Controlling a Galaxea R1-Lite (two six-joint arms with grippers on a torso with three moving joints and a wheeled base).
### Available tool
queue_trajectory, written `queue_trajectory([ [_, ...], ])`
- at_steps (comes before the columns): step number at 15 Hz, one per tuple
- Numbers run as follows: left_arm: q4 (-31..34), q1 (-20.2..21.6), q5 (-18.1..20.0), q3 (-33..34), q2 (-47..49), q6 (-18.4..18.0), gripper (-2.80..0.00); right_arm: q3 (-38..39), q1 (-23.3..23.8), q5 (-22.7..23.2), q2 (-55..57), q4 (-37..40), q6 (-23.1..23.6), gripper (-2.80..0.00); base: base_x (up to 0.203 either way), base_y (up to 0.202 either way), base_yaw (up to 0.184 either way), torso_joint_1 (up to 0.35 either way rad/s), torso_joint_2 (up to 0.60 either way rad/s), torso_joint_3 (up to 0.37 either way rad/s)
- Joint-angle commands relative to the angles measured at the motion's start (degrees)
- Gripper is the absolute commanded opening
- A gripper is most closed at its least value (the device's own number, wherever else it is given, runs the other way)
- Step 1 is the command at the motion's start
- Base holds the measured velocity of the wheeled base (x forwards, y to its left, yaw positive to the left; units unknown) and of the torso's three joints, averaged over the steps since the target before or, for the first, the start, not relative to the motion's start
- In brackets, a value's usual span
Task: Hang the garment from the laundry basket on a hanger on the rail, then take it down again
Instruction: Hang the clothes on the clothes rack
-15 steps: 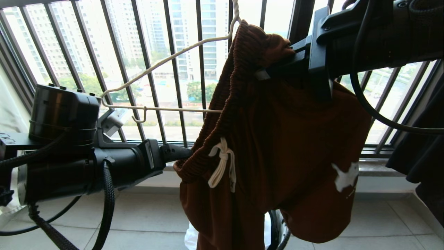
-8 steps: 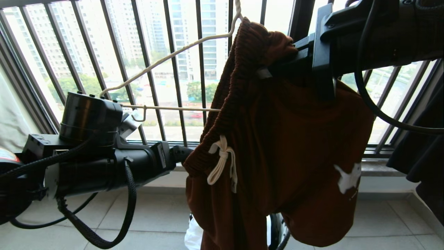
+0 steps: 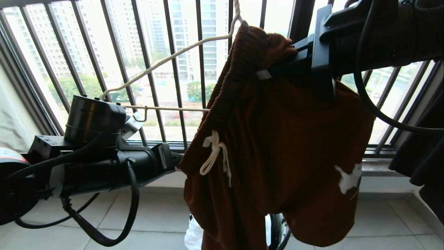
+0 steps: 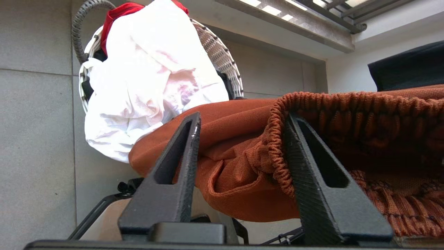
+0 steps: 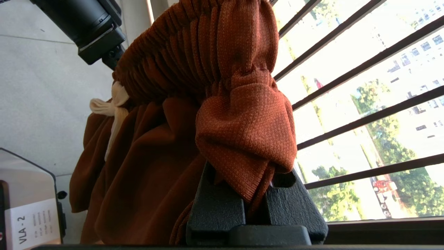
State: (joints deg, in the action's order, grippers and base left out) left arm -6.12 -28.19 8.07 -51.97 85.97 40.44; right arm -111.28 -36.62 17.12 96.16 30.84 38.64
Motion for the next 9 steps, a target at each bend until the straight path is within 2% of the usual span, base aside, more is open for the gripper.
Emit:
queue_trajectory([
  [1,0.1,1.6,0.0,0.6,-0.4,0.2,-2.8,0.1,0.1,0.1,0.0,0.1,0.2,-2.8,0.0,0.0,0.0,0.0,0.0,0.0],
  [6,0.0,9.4,0.3,0.7,-2.3,-0.4,-2.8,1.6,2.2,1.5,-0.4,0.1,-0.1,-2.8,0.0,0.0,0.0,0.0,0.0,0.0],
  [9,-0.1,11.6,0.3,0.1,-3.4,-1.6,-2.8,3.4,2.6,1.9,-0.4,-0.1,0.0,-2.8,0.0,0.0,0.0,0.0,0.0,0.0],
])
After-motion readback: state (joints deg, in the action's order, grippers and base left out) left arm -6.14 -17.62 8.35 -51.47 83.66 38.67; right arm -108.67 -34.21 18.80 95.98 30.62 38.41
